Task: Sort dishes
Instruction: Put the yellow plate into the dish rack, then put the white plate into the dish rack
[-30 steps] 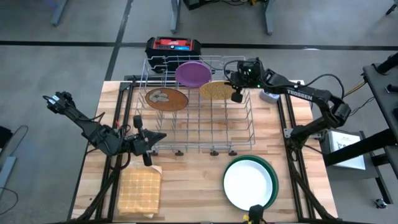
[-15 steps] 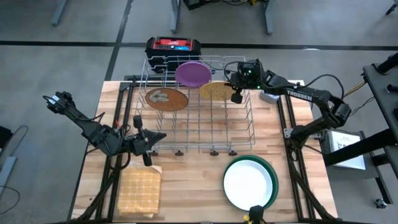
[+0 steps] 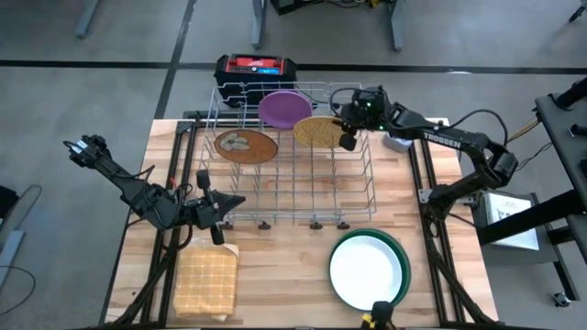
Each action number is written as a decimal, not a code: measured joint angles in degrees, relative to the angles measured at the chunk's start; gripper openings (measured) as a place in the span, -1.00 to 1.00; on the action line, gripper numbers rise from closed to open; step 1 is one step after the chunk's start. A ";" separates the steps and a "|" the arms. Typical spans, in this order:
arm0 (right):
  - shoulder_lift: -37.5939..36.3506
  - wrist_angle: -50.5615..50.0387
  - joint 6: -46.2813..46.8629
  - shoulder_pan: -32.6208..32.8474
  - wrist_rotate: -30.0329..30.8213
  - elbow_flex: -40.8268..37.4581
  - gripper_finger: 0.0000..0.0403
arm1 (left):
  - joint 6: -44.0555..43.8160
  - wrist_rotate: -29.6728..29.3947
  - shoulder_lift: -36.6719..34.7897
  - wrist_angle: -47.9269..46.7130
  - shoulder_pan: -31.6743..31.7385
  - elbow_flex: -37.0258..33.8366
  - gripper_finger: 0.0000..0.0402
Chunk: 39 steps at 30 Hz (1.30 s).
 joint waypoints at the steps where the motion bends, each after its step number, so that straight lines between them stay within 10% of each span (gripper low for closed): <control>1: 0.00 -0.18 0.34 -0.01 0.19 0.27 -0.57 | -0.02 0.00 -0.01 0.00 0.00 0.00 -1.00; 22: -0.48 -12.06 5.17 -0.07 0.13 9.87 -0.09 | 0.00 0.00 0.00 -0.02 -0.02 0.00 -1.00; 39: -8.94 -28.69 13.61 0.62 4.63 19.12 -0.12 | 6.63 7.72 5.89 7.47 0.00 1.39 -1.00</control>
